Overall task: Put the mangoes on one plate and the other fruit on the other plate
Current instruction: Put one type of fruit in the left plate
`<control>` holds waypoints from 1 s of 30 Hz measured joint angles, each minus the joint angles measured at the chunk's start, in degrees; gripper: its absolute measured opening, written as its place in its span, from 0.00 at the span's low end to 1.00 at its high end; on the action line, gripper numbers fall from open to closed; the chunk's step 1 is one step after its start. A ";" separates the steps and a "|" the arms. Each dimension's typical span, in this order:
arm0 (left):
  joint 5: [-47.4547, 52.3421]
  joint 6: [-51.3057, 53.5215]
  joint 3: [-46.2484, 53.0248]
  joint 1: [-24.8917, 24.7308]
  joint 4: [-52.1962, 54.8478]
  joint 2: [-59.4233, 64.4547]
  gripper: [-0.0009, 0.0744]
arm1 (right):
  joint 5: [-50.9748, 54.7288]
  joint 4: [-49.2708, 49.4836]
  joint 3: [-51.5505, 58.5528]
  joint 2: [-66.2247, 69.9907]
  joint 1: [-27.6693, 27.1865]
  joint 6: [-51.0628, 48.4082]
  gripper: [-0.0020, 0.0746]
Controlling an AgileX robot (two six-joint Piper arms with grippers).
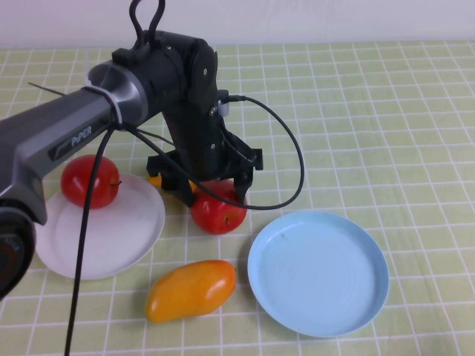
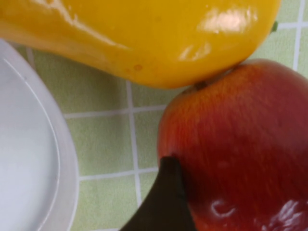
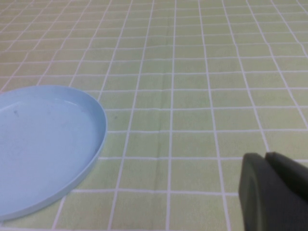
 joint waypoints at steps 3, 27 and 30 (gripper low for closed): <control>0.57 0.83 0.00 0.00 0.00 0.00 0.78 | 0.00 0.00 0.00 0.00 0.00 0.00 0.01; 2.13 11.68 22.58 5.34 10.65 -24.76 0.78 | 0.00 0.00 0.00 0.00 0.00 0.00 0.00; -0.56 12.18 26.49 6.92 12.22 -24.76 0.78 | 0.00 0.00 0.00 0.00 0.00 0.00 0.01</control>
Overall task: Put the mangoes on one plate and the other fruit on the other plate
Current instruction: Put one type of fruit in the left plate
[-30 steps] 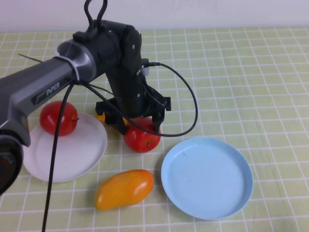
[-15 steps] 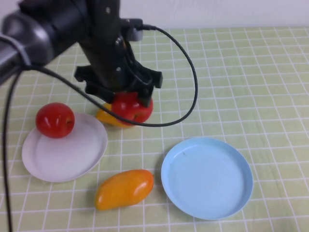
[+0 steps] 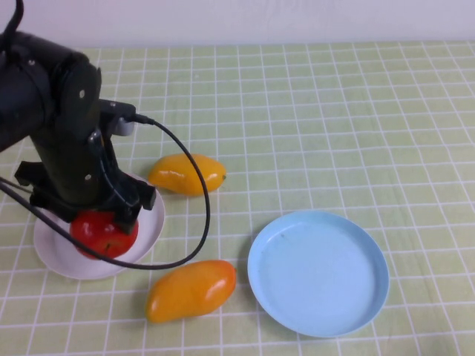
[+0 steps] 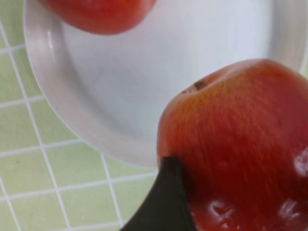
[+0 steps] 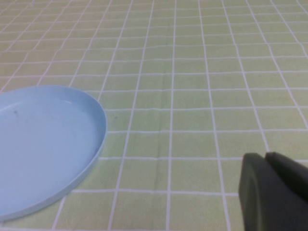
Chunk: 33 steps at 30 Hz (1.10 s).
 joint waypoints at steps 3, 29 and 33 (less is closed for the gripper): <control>-2.99 1.45 1.36 0.85 0.29 0.00 0.78 | 0.00 0.00 0.00 0.00 0.00 0.00 0.01; -7.26 4.31 1.62 3.25 -2.56 4.84 0.78 | 0.00 0.00 0.00 0.00 0.00 0.00 0.01; -7.10 4.55 1.62 3.25 -2.56 4.84 0.82 | 0.00 0.00 0.00 0.00 0.00 0.00 0.01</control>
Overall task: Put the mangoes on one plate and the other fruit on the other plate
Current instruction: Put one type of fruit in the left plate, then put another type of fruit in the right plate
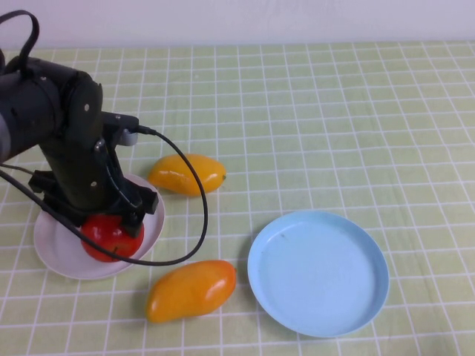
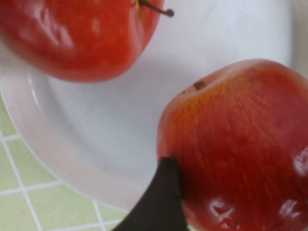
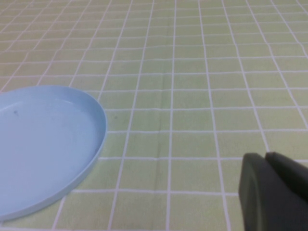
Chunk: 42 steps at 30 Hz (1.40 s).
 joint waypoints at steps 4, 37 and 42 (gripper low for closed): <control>3.20 0.00 -2.24 0.00 -0.12 -1.05 0.90 | 0.00 0.00 0.00 0.00 0.00 0.00 0.01; -8.17 5.22 6.92 -11.14 -1.78 -29.57 0.02 | 0.00 0.00 0.00 0.00 0.00 0.00 0.00; -11.36 3.51 17.61 -11.20 -1.57 -42.15 0.02 | 0.00 0.00 0.00 0.00 0.00 0.00 0.00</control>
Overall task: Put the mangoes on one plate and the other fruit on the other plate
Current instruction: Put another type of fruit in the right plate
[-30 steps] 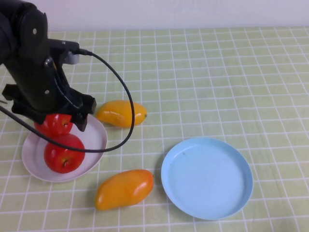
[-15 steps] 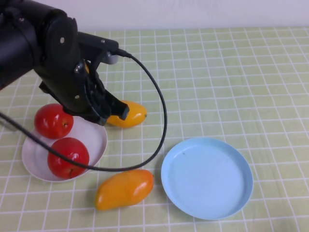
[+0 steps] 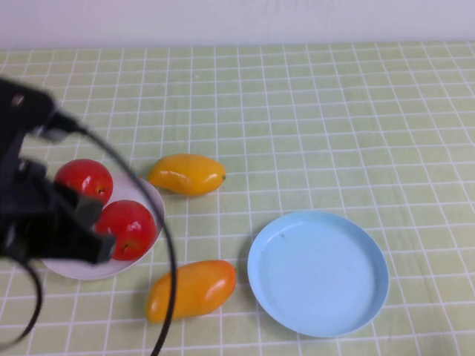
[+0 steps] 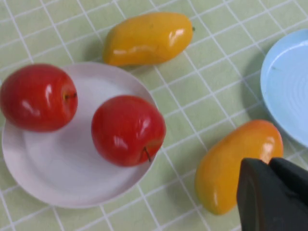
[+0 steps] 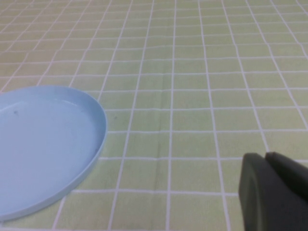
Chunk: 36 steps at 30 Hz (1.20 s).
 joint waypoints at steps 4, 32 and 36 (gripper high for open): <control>-0.24 -1.18 7.95 0.00 2.18 -6.81 0.02 | 0.00 0.00 0.00 0.00 0.00 0.00 0.01; -57.34 4.73 43.81 17.53 2.02 -34.86 0.02 | 0.00 0.00 0.00 0.00 0.00 0.00 0.01; -59.35 5.32 51.27 23.10 1.09 -42.81 0.02 | 0.00 0.00 0.00 0.00 0.00 0.00 0.00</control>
